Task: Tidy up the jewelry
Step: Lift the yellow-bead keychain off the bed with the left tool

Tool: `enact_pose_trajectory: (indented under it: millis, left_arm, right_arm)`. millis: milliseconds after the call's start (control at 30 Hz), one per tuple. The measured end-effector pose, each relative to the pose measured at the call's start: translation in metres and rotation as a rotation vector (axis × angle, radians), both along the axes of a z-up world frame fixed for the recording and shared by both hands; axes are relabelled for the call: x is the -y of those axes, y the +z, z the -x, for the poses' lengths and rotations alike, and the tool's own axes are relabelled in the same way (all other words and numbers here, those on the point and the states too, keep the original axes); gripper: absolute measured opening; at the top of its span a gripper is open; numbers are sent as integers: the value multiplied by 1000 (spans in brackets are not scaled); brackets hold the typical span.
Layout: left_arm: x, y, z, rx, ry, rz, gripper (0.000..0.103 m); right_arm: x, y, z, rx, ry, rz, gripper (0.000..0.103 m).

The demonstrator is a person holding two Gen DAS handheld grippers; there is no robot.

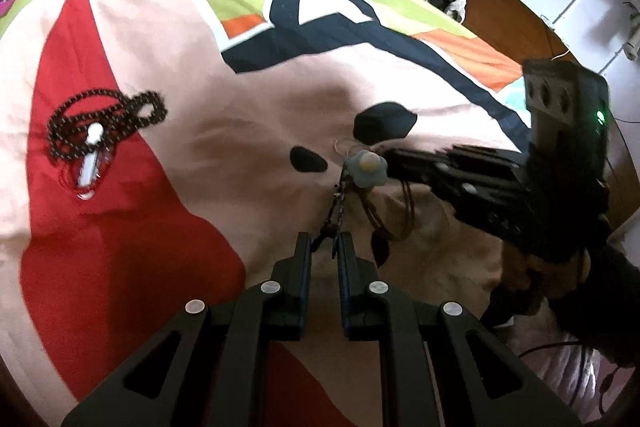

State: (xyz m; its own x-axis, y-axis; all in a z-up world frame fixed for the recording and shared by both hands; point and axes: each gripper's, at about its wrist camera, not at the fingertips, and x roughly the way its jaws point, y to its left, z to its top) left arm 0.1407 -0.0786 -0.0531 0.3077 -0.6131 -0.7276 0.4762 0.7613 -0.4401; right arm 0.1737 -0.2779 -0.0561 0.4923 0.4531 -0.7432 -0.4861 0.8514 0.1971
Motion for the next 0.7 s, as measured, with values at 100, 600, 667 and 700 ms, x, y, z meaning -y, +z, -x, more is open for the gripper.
enact_pose_trajectory:
  millis: [100, 600, 667, 700]
  left_arm:
    - [-9, 10, -2, 17, 10, 13, 9]
    - [-61, 36, -19, 26, 192, 91, 9]
    - [-65, 38, -19, 27, 196, 93, 9]
    - [-67, 38, -19, 28, 196, 91, 9]
  right_arm:
    - [-12, 9, -10, 45, 10, 11, 3]
    - [-56, 34, -28, 104, 68, -16, 3]
    - [-60, 34, -30, 104, 70, -18, 3]
    - [-62, 34, -31, 103, 71, -22, 3]
